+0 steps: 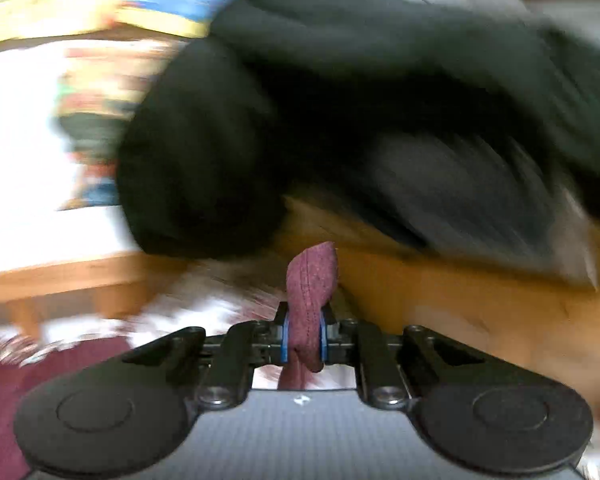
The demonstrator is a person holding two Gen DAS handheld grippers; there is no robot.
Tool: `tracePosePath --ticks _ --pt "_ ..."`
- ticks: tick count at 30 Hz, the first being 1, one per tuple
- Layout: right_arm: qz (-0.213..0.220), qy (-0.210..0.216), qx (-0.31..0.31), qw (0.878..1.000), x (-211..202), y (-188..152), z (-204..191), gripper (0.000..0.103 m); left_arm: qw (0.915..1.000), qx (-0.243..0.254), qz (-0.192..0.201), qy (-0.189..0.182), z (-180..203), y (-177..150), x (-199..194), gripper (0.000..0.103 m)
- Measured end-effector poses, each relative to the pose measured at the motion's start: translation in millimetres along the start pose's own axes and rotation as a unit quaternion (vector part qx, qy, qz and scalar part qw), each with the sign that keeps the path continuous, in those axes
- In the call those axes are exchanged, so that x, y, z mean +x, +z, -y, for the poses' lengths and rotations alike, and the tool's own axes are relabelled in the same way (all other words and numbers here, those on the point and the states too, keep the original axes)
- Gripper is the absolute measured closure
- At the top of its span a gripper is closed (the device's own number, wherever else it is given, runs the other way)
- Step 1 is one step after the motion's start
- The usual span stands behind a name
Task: Fold small clothes
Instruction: 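Reach the right tool to a shirt sleeve cuff and grasp it, then fold the held sleeve across the shirt body and open the right tool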
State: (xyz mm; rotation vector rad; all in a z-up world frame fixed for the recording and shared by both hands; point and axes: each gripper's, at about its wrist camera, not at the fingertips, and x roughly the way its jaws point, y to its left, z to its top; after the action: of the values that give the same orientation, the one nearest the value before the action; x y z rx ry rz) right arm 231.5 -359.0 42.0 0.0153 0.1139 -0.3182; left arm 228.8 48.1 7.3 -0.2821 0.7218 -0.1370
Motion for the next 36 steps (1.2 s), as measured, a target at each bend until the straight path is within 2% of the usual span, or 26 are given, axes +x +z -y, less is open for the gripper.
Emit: tracePosePath --ticks 2,5,8,11,16,22,25,26,27,30,33,36 --pt "0.027 0.048 -0.068 0.996 -15 -2 -39 0.088 0.9996 -0.016 0.022 0.01 -7 4 -8 0.001" --pt "0.059 0.114 -0.172 0.977 -39 -15 -92 0.088 0.9981 -0.046 0.035 0.02 -18 9 -15 0.001" --pt "0.077 0.178 -0.257 0.947 -58 -35 -138 0.088 0.9964 -0.073 0.037 0.022 -27 11 -19 0.001" --pt "0.085 0.23 -0.317 0.916 -72 -55 -172 0.088 0.995 -0.089 0.04 0.02 -33 12 -21 0.001" --pt "0.071 0.291 -0.362 0.883 -91 -80 -214 0.088 0.9938 -0.1 0.044 0.021 -37 12 -22 0.001" --pt "0.045 0.342 -0.393 0.853 -111 -107 -218 0.087 0.9936 -0.104 0.036 0.024 -44 10 -15 0.001" --pt "0.013 0.378 -0.394 0.837 -112 -116 -217 0.076 0.9936 -0.107 0.029 0.026 -45 10 -10 0.001" --pt "0.003 0.388 -0.392 0.834 -112 -118 -218 0.066 0.9938 -0.105 0.027 0.025 -45 10 -9 0.001" --pt "-0.008 0.396 -0.389 0.832 -111 -119 -218 0.051 0.9942 -0.102 0.025 0.023 -45 9 -7 0.001" --pt "-0.033 0.41 -0.37 0.833 -109 -120 -212 0.025 0.9952 -0.091 0.025 0.025 -47 7 -2 0.001" --pt "-0.053 0.411 -0.344 0.843 -103 -116 -199 0.013 0.9942 -0.102 0.008 0.034 -52 7 8 0.001" --pt "-0.077 0.382 -0.304 0.869 -88 -109 -184 0.008 0.9942 -0.101 -0.006 0.037 -52 6 18 0.001"
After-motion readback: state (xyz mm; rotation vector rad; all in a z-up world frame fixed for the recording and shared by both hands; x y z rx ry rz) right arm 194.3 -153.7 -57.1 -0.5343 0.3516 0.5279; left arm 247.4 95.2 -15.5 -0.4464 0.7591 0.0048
